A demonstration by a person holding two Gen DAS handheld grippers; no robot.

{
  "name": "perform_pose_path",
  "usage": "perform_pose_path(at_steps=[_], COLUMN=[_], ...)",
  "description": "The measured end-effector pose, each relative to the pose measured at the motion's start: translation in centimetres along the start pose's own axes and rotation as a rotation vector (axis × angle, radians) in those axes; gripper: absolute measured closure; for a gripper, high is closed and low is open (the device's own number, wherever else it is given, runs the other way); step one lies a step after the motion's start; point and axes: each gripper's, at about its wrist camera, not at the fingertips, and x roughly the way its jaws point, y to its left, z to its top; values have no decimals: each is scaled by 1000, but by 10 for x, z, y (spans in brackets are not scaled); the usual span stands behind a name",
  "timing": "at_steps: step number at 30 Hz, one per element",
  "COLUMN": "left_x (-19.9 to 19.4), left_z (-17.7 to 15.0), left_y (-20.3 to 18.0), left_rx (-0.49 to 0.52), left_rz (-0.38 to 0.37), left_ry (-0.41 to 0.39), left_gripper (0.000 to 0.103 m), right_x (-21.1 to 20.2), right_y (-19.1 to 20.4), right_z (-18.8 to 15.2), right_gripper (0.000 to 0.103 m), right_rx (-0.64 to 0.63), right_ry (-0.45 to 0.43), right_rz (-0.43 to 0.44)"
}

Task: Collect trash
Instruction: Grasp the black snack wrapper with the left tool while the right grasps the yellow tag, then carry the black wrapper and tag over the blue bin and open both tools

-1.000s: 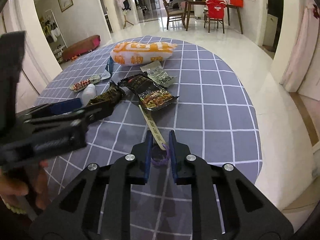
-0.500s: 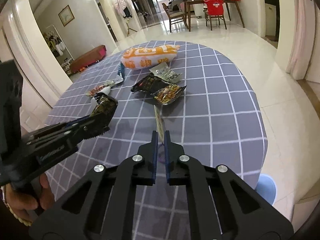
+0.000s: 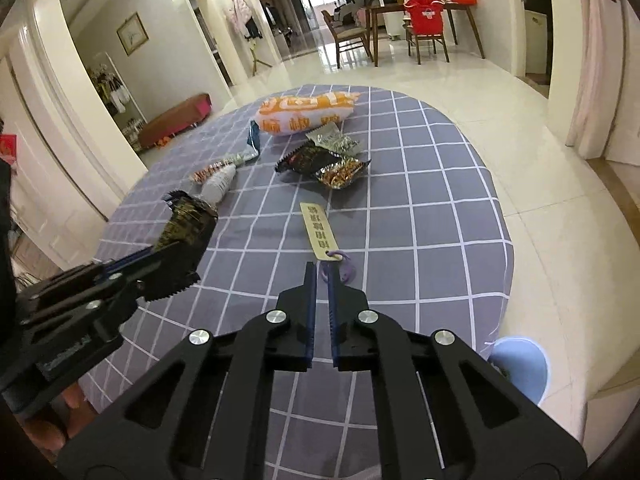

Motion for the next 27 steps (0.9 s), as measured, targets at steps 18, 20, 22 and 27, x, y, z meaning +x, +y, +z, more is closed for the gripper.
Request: perform_pose_path(at_steps=[18,20,22,27], left_x=[30,27,23,10], left_z=[7,7,8,7], left_y=[10,4,-3,-33], left_rx=[-1,11,17,59], left_rz=[-1,-9,-15,-56], left_ry=[32,24,18,2], left_gripper=[89,89,89,89], right_x=[51,42,32,-10], right_y=[11,3,-6,-29], right_z=[26,24,21,9], right_gripper=[92,102,102,102], right_rx=[-146,-108,-67,4], right_ry=[58,46,34,-24], right_rz=[-116,-76,-33,13])
